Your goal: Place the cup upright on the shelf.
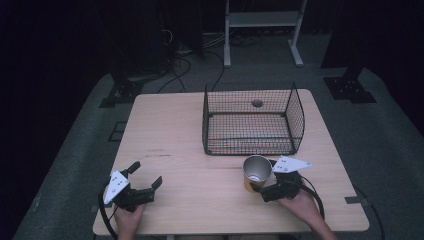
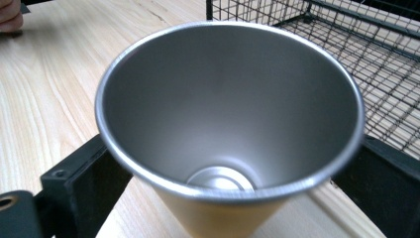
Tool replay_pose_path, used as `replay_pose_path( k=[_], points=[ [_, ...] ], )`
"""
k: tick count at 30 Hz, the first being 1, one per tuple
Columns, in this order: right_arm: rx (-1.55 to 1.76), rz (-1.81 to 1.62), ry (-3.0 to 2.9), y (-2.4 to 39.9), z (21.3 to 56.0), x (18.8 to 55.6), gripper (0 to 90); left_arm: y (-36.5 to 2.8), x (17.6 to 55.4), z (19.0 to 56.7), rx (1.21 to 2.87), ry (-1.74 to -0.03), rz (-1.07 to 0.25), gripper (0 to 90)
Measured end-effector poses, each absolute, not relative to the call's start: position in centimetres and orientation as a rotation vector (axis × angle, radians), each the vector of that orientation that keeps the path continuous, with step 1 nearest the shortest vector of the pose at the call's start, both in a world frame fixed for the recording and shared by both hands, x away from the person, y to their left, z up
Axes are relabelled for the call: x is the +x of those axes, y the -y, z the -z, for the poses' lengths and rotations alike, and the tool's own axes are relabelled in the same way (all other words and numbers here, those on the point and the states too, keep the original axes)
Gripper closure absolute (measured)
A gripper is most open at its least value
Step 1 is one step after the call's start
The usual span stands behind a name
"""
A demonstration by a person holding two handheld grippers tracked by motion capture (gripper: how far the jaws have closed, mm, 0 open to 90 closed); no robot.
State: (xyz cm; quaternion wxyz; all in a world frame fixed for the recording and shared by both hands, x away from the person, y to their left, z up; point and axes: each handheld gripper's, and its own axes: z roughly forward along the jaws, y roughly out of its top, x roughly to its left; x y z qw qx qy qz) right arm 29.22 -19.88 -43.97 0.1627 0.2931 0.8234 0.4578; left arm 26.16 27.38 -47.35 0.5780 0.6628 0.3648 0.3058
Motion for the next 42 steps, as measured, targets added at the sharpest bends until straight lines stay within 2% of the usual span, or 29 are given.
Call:
replay_pose_path(
  k=[6,9,25,42],
  points=[
    [0.814,-1.312,-2.356,19.2,43.8,29.5,5.4,-27.4,26.1,47.4,1.549,-0.854,-0.715,2.2],
    [0.8,-1.325,-2.361,19.1,43.7,29.6,12.6,-27.4,26.1,47.3,1.549,-0.854,-0.714,2.2],
    [0.798,-1.334,-2.387,19.5,43.1,29.6,13.2,-27.4,26.1,47.4,1.545,-0.856,-0.714,2.2],
    [0.805,-1.379,-2.442,21.1,39.6,30.4,13.2,-27.4,26.1,47.4,1.544,-0.857,-0.714,2.3]
  ],
)
